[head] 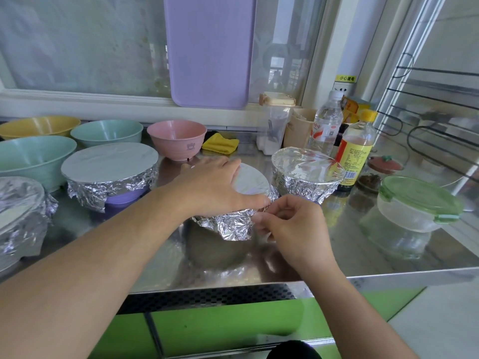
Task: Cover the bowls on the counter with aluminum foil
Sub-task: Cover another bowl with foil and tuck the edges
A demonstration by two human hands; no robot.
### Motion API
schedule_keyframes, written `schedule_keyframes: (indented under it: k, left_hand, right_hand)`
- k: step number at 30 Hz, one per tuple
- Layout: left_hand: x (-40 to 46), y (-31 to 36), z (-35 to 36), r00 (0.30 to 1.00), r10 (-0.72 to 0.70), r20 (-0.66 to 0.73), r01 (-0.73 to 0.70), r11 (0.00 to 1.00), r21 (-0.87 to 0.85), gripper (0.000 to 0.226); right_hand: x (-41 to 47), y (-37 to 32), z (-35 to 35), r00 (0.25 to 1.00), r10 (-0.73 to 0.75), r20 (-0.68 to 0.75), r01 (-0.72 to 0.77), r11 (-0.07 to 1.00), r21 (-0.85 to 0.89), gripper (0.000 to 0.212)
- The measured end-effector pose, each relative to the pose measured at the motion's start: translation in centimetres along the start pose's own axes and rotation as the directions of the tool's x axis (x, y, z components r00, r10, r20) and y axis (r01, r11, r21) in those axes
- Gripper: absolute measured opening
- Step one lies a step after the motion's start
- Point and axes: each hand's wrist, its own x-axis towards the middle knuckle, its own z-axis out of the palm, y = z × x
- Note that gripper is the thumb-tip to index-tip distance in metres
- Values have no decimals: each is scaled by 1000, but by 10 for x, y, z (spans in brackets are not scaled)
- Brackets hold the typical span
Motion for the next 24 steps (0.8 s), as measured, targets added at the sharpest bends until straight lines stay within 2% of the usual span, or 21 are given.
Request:
schedule_keyframes:
  k: [4, 7, 9, 13, 19, 21, 24]
  left_hand:
    - [1, 0, 0, 1000, 1, -9, -1, 1000, 2, 131]
    - [0, 2, 0, 1000, -4, -19, 4, 1000, 7, 128]
    - [-1, 2, 0, 1000, -9, -21, 10, 1000, 15, 127]
    - [-2, 2, 0, 1000, 4, -28, -4, 1000, 1, 117]
    - [-7, 4, -5, 1000, 0, -13, 0, 1000, -11, 118]
    - [-7, 4, -5, 1000, -1, -16, 1, 1000, -11, 117]
    - [-8, 5, -5, 1000, -2, -11, 2, 1000, -12, 117]
  right_hand:
    - [3, 0, -4, 996, -76, -51, 66, 981, -181, 32]
    - [-6, 0, -3, 990, -141, -6, 138, 974, -179, 28]
    - [-11, -2, 0, 984, -168, 51, 174, 972, -160, 37]
    - [-9, -1, 11, 981, -190, 47, 194, 919, -343, 62]
    - [-8, 4, 18, 980, -199, 17, 181, 846, -502, 62]
    - [-7, 2, 14, 980, -193, 48, 190, 840, -508, 59]
    - [-5, -5, 5, 978, -189, 82, 206, 911, -357, 57]
